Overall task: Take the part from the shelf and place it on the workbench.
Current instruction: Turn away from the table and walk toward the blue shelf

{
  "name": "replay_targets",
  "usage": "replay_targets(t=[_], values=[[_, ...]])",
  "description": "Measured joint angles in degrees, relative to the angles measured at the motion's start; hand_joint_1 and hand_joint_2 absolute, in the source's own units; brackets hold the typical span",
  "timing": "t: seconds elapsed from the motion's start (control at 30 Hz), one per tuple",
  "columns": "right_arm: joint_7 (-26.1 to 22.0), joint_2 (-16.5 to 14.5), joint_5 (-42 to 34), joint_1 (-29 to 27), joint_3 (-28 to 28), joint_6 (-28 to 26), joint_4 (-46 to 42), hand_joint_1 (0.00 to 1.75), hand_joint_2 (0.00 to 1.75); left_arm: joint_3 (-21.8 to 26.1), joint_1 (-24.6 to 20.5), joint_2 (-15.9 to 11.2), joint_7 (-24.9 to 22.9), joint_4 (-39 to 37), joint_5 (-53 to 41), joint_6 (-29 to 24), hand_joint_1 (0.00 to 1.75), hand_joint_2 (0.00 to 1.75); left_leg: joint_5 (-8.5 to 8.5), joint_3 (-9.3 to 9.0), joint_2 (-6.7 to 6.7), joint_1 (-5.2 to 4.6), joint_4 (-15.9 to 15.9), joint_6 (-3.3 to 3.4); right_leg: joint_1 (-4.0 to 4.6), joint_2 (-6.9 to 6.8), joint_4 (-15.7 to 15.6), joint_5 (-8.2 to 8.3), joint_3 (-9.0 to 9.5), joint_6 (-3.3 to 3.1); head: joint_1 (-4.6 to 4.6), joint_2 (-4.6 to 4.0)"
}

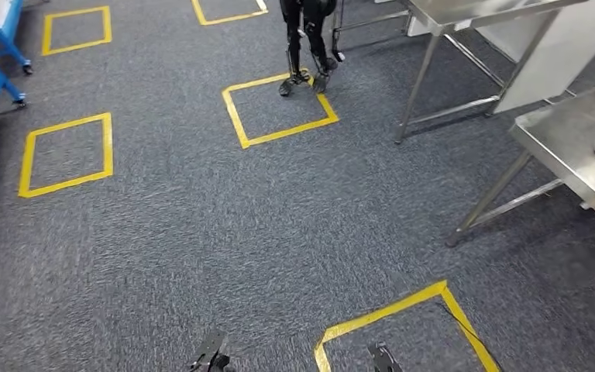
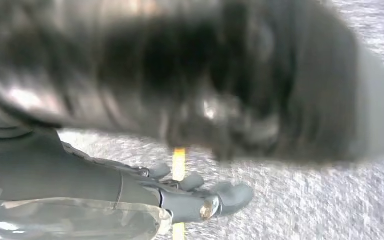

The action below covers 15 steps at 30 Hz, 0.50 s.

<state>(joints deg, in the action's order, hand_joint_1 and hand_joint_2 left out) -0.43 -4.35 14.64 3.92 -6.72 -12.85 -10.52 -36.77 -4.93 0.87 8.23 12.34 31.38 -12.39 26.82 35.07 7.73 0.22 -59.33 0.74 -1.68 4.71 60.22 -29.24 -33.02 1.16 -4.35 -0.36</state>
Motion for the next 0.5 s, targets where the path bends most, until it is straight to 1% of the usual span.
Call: replay_targets(t=[0.03,0.07,0.1,0.13,0.17,0.2,0.23,0.27,0.3,0.33,0.37,0.4,0.43,0.47,0.5], values=[[0.05,0.00,0.01,0.03,-0.08,0.07,0.02,0.00,0.00,-0.02,0.15,-0.03,-0.05,-0.01,-0.05,0.02,0.00,0.00,-0.07,0.18,0.08,0.12,0.11,-0.34,0.03,-0.67,-0.13,0.13,0.16,-0.34,0.05,0.01],[0.09,0.01,0.01,0.06,-0.13,0.13,0.03,0.00,0.00,-0.04,0.30,-0.03,-0.12,-0.02,-0.12,0.02,0.00,0.00,0.17,0.43,-0.85,0.05,-0.25,-0.68,-0.02,-1.30,-0.37,0.25,0.41,-0.69,-0.07,0.01],[0.10,0.02,0.03,0.11,-0.15,0.19,0.03,0.00,0.00,-0.07,0.34,-0.03,-0.24,-0.03,-0.22,-0.04,0.00,0.00,0.89,1.10,-2.41,0.01,-1.57,-1.01,-0.09,-2.03,-0.65,0.38,0.65,-1.09,-0.33,0.01],[0.08,0.04,0.06,0.13,-0.15,0.30,0.03,0.00,0.00,-0.10,0.19,0.02,-0.51,-0.04,-0.41,-0.23,0.00,0.00,2.21,2.36,-4.36,-0.01,-4.13,-1.29,-0.06,-2.84,-0.86,0.40,0.88,-1.38,-0.54,0.00],[0.03,0.09,0.09,0.09,-0.16,0.38,0.03,0.00,0.00,-0.13,-0.11,0.17,-0.94,-0.04,-0.65,-0.51,0.00,0.00,3.78,4.07,-5.98,-0.01,-7.62,-1.56,0.05,-3.72,-0.93,0.33,1.07,-1.59,-0.79,0.00],[-0.03,0.16,0.11,0.03,-0.16,0.46,0.04,0.00,0.00,-0.16,-0.51,0.37,-1.57,-0.03,-0.91,-0.86,0.00,0.00,5.22,6.03,-6.73,0.11,-11.36,-1.75,0.14,-4.68,-0.93,0.22,1.18,-1.76,-0.87,0.01],[-0.10,0.25,0.11,-0.01,-0.17,0.52,0.05,0.00,0.00,-0.20,-0.91,0.59,-2.28,-0.03,-1.18,-1.19,0.00,0.00,5.94,7.57,-7.06,0.22,-14.19,-1.89,0.20,-5.62,-0.93,0.11,1.26,-1.82,-0.87,0.01],[-0.15,0.33,0.11,-0.01,-0.18,0.54,0.07,0.00,0.00,-0.23,-1.24,0.78,-2.92,-0.02,-1.35,-1.42,0.00,0.00,5.66,8.16,-7.23,0.31,-15.14,-1.97,0.22,-6.46,-0.92,-0.01,1.35,-1.83,-0.89,0.01],[-0.19,0.39,0.11,0.04,-0.18,0.55,0.07,0.00,0.00,-0.26,-1.51,0.91,-3.39,-0.01,-1.46,-1.55,0.00,0.00,4.54,7.76,-7.40,0.38,-14.21,-1.98,0.22,-7.15,-0.92,-0.13,1.48,-1.79,-0.88,0.00],[-0.20,0.43,0.11,0.10,-0.19,0.55,0.07,0.00,0.00,-0.28,-1.72,0.98,-3.66,-0.01,-1.52,-1.60,0.00,0.00,2.68,6.22,-7.75,0.42,-11.23,-1.90,0.21,-7.76,-0.92,-0.29,1.69,-1.70,-0.90,0.00],[-0.20,0.45,0.11,0.15,-0.19,0.54,0.07,0.00,0.00,-0.33,-1.95,1.03,-3.79,0.01,-1.54,-1.62,0.00,0.00,0.99,4.12,-8.78,0.35,-7.16,-1.74,0.22,-8.32,-0.93,-0.48,1.97,-1.53,-0.89,0.00],[-0.21,0.47,0.11,0.20,-0.19,0.52,0.07,0.00,0.00,-0.44,-2.19,1.09,-3.82,0.02,-1.56,-1.61,0.00,0.00,-0.10,2.18,-9.97,0.07,-3.67,-1.50,0.34,-8.81,-0.95,-0.68,2.20,-1.31,-0.88,0.01],[-0.21,0.49,0.11,0.23,-0.19,0.51,0.07,0.00,0.00,-0.58,-2.44,1.14,-3.78,0.03,-1.57,-1.61,0.00,0.00,-0.77,0.77,-10.89,-0.21,-1.04,-1.18,0.48,-9.29,-1.00,-0.84,2.41,-1.04,-0.86,0.01],[-0.22,0.51,0.11,0.25,-0.20,0.51,0.07,0.00,0.00,-0.77,-2.64,1.20,-3.77,0.04,-1.55,-1.60,0.00,0.00,-0.78,0.18,-11.47,-0.50,0.19,-0.88,0.63,-9.74,-1.11,-0.95,2.56,-0.75,-0.82,0.00],[-0.22,0.52,0.12,0.27,-0.23,0.55,0.07,0.00,0.00,-0.96,-2.77,1.24,-3.86,0.05,-1.51,-1.60,0.00,0.00,-0.71,0.14,-11.20,-0.73,0.30,-0.59,0.76,-10.18,-1.29,-0.98,2.69,-0.48,-0.83,0.00]])
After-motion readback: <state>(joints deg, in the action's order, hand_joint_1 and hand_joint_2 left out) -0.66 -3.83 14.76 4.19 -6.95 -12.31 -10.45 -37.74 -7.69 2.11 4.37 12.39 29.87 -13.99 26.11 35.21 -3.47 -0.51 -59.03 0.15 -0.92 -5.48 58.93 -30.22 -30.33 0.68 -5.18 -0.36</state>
